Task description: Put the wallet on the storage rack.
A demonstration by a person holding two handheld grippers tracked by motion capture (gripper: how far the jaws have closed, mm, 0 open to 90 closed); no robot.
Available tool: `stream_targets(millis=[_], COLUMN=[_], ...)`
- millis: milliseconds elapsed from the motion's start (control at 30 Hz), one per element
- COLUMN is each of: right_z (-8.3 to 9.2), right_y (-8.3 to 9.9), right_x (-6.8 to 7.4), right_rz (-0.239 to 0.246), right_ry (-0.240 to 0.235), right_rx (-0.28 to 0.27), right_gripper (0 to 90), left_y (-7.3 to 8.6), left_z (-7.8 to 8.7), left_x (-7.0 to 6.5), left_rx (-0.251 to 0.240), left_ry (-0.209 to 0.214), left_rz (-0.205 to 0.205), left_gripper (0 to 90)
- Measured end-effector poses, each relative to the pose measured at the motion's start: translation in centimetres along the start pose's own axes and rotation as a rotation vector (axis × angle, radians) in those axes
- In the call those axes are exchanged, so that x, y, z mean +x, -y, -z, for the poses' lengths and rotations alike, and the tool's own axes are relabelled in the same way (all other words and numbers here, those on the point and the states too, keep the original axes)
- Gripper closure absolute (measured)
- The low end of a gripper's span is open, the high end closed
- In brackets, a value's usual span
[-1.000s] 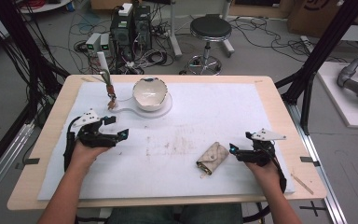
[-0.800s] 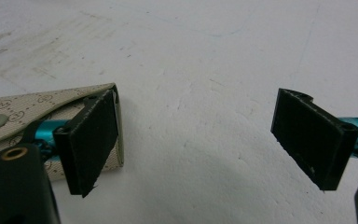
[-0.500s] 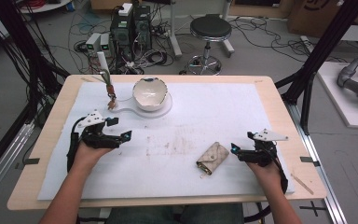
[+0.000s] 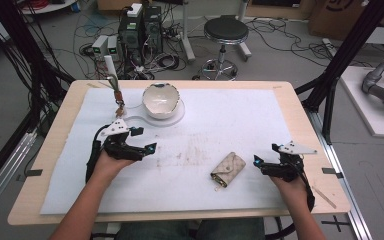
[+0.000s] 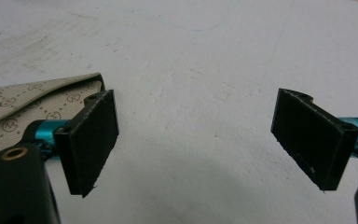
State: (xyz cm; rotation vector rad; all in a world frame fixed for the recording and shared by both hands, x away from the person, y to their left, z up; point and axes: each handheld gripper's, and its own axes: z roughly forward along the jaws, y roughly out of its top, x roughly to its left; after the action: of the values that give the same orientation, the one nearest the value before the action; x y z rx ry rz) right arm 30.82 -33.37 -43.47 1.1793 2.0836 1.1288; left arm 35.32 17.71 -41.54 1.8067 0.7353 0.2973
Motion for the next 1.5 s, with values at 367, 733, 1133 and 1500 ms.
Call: stream_targets(millis=[367, 733, 1133, 1500], right_z=[1.5, 2.8, 3.4, 3.5], right_y=[1.0, 1.9, 2.4, 2.4], right_x=[-0.8, -1.5, -1.6, -1.7], right_rz=[-0.026, -0.046, -0.043, -0.049], right_ry=[0.03, 0.058, 0.072, 0.081], right_rx=[-0.001, -0.004, 0.002, -0.001], right_gripper=[15.0, 15.0, 15.0, 15.0], left_y=[-0.8, -1.3, -1.4, -1.1], left_z=[-3.2, -7.4, -11.7, -14.2], left_x=[-2.2, -6.0, -10.1, -12.5], left_rx=[0.042, 0.086, 0.149, 0.221], left_ry=[0.028, 0.093, 0.166, 0.185], left_rz=[-0.027, -0.086, -0.101, -0.112], left_gripper=[14.7, 14.7, 14.7, 14.7])
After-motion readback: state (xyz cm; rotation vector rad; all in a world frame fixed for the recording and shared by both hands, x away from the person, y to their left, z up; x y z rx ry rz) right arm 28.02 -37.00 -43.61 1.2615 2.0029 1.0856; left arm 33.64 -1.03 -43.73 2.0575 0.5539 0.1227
